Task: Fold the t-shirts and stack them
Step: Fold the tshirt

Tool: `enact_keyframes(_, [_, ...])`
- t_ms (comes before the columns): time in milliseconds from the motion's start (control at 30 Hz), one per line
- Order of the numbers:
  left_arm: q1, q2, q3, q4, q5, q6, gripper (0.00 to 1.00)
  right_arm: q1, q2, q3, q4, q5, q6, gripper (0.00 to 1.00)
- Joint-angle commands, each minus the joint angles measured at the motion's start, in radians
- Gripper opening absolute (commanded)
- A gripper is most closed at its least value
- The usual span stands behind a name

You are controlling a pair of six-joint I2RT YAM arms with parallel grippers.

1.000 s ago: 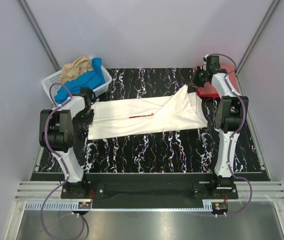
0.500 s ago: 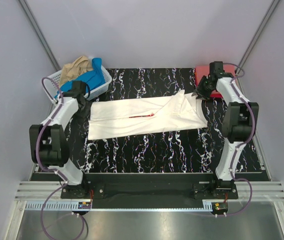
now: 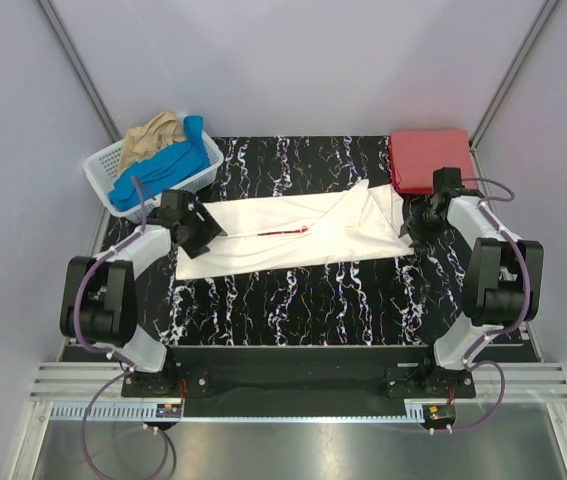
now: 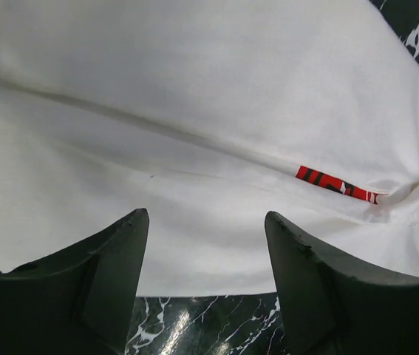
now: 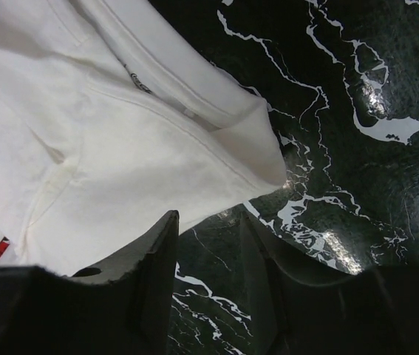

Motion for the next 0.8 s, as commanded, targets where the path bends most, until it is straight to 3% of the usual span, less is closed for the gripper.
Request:
enact_keyframes(0, [-0.013, 0.103, 0.029, 0.129, 0.169, 0.07, 0.68, 0.005, 0.002, -0.025, 0.075, 0.049, 0.005, 0.46])
enact_keyframes(100, [-0.026, 0.122, 0.026, 0.117, 0.148, 0.073, 0.68, 0.005, 0.008, -0.06, 0.11, 0.075, 0.012, 0.46])
enact_keyframes(333, [-0.046, 0.111, 0.006, 0.037, -0.064, 0.083, 0.68, 0.005, 0.102, -0.09, 0.159, 0.1, 0.002, 0.45])
enact_keyframes(433, [-0.049, 0.113, -0.014, 0.01, -0.107, 0.086, 0.7, 0.002, 0.119, -0.116, 0.156, 0.153, 0.005, 0.35])
enact_keyframes(467, [-0.048, 0.113, -0.017, 0.004, -0.11, 0.087, 0.7, 0.0, 0.117, -0.125, 0.155, 0.167, 0.006, 0.19])
enact_keyframes(533, [-0.054, 0.11, -0.026, -0.026, -0.159, 0.089, 0.7, -0.009, 0.097, -0.153, 0.155, 0.192, 0.009, 0.01])
enact_keyframes(667, [-0.06, 0.036, -0.075, -0.087, -0.274, 0.067, 0.71, -0.012, -0.003, -0.211, 0.142, 0.227, -0.002, 0.0])
enact_keyframes(767, [-0.065, -0.031, -0.114, -0.09, -0.282, 0.061, 0.72, -0.012, -0.06, -0.263, 0.136, 0.223, -0.006, 0.0])
